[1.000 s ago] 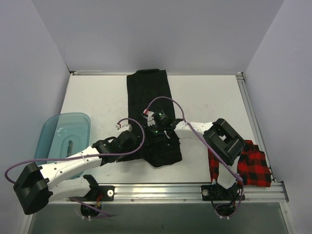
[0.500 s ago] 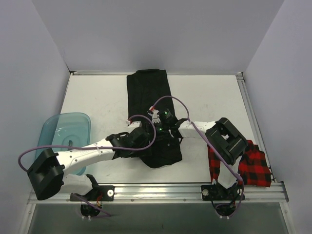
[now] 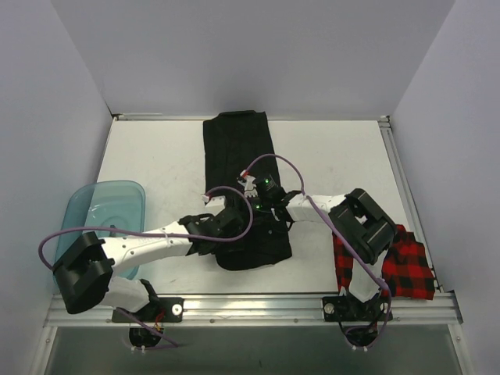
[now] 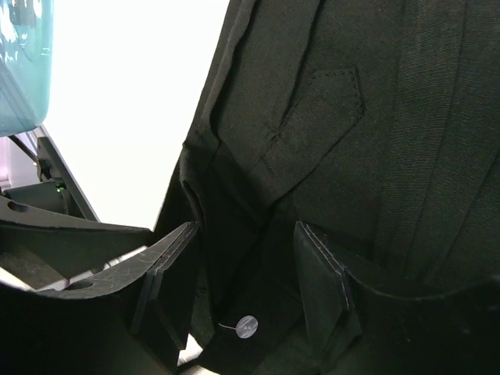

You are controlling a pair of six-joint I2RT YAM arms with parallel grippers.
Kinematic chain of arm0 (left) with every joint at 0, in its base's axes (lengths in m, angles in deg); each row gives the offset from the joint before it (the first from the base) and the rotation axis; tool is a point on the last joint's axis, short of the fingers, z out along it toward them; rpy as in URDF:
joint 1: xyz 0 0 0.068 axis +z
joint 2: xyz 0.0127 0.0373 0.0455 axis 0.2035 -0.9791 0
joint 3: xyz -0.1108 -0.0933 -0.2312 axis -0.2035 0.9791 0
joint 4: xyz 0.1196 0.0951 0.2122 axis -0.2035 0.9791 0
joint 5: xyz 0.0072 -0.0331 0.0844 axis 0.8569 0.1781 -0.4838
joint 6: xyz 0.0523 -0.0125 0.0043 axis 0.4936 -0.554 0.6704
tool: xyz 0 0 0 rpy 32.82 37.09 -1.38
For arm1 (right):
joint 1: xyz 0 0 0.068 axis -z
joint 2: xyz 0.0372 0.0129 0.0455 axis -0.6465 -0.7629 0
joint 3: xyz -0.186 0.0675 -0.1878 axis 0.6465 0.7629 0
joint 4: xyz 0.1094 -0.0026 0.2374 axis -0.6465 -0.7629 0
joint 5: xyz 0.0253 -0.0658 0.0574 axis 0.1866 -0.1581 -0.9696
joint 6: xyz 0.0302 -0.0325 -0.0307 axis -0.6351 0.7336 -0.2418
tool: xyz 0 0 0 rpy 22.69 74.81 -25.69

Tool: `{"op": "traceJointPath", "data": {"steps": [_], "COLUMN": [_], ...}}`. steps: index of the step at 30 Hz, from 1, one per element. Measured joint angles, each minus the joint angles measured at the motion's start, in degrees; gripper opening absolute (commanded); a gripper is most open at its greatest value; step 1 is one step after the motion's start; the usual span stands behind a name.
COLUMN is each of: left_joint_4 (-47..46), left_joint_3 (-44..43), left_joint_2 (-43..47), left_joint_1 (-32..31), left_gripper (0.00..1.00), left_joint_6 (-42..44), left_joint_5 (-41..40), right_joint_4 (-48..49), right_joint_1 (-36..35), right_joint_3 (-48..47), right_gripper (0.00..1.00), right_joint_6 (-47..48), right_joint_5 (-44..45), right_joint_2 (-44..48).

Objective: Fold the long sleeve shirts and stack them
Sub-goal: Fold the shirt

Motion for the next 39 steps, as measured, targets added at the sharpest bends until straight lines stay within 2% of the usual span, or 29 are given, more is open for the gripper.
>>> {"op": "traceJointPath", "data": {"steps": [3, 5, 6, 7, 8, 10, 12, 15, 23, 27, 31, 32, 39], "left_joint_4": [0.9, 2.0, 2.8, 3.7, 4.5, 5.9, 6.6, 7.4, 7.6, 8.6, 10.1, 10.6, 10.3], "left_joint_3": [3.8, 7.6, 9.2, 10.5, 11.6, 13.3, 14.9, 17.1, 20.7, 22.1, 21.4, 20.7, 11.0], "left_joint_2": [3.6, 7.3, 8.9, 10.2, 11.2, 12.7, 14.1, 16.1, 21.9, 26.6, 31.3, 32.1, 30.9], "left_joint_1": [-0.2, -0.2, -0.2, -0.2, -0.2, -0.1, 0.0, 1.3, 6.0, 7.4, 8.4, 8.5, 8.5], "left_gripper": [0.93, 0.87, 0.83, 0.7, 0.63, 0.52, 0.46, 0.42, 0.43, 0.52, 0.68, 0.69, 0.69], "left_joint_6": [-2.6, -4.6, -5.4, -6.4, -7.3, -9.0, -10.5, -12.3, -14.1, -14.0, -12.8, -12.2, -6.8], "left_joint_5": [-0.7, -1.2, -1.5, -1.7, -1.8, -2.1, -2.3, -2.3, -1.2, -0.7, -0.3, -0.2, 1.0], "right_joint_4": [-0.1, -0.5, -0.7, -1.0, -1.4, -2.6, -3.7, -6.1, -11.4, -13.9, -17.0, -17.8, -22.4], "right_joint_1": [0.0, 0.0, -0.1, -0.3, -0.5, -1.0, -2.1, -4.8, -11.5, -13.3, -13.0, -12.7, -4.2], "right_joint_3": [0.0, 0.0, 0.0, 0.0, 0.0, 0.0, -0.1, -1.5, -5.4, -6.4, -6.4, -6.2, 0.2], "right_gripper": [0.51, 0.51, 0.51, 0.51, 0.51, 0.51, 0.5, 0.5, 0.5, 0.5, 0.5, 0.5, 0.5], "right_joint_6": [0.4, 0.8, 1.1, 1.5, 1.9, 2.8, 3.8, 5.4, 9.3, 10.2, 10.5, 10.5, 8.5], "right_joint_5": [0.2, 0.2, 0.2, 0.2, 0.3, 0.4, 0.6, 1.0, 3.8, 4.1, 5.8, 6.3, 10.0], "right_joint_2": [0.0, 0.0, 0.0, 0.0, 0.0, 0.2, 0.5, 0.6, 0.6, 0.6, 1.0, 1.7, 19.4]}}
